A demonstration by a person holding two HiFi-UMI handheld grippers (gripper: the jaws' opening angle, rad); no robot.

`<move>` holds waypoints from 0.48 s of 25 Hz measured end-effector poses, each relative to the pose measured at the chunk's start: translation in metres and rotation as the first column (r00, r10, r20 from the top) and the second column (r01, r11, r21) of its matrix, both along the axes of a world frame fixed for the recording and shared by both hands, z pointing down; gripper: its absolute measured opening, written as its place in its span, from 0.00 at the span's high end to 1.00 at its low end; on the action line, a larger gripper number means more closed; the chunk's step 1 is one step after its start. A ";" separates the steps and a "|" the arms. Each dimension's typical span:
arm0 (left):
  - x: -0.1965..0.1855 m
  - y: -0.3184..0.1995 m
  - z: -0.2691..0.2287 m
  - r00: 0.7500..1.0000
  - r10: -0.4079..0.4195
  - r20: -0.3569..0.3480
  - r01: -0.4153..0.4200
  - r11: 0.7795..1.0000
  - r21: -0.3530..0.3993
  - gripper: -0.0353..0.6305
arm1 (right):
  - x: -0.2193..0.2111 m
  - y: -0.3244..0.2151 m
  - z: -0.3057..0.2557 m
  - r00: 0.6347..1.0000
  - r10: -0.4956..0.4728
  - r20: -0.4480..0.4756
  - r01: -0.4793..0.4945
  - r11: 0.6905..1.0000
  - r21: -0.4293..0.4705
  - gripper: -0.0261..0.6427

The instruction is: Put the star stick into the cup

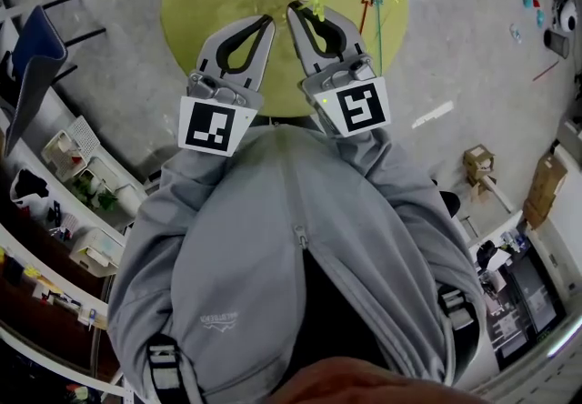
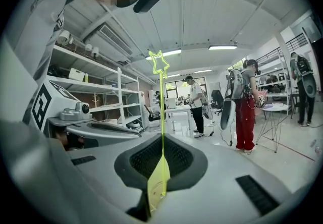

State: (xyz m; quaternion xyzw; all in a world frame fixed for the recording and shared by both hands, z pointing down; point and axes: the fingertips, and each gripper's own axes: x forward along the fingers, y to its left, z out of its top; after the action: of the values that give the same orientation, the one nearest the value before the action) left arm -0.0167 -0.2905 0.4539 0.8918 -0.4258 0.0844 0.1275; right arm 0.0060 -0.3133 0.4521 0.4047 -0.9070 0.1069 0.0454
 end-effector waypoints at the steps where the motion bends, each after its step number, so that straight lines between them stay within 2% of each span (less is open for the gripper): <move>1: 0.000 -0.002 0.005 1.000 0.003 0.003 -0.003 1.000 -0.004 0.92 | -0.001 -0.002 0.005 1.000 -0.002 0.002 0.002 1.000 -0.004 0.91; 12: 0.000 -0.002 0.015 1.000 0.012 -0.005 -0.012 0.999 -0.030 0.92 | -0.007 0.000 0.021 1.000 -0.019 -0.018 0.019 0.999 -0.030 0.91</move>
State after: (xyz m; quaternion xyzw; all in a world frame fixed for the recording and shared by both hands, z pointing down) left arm -0.0169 -0.2924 0.4685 0.8925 -0.4189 0.0894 0.1412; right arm -0.0006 -0.3134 0.4730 0.3962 -0.9088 0.1161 0.0608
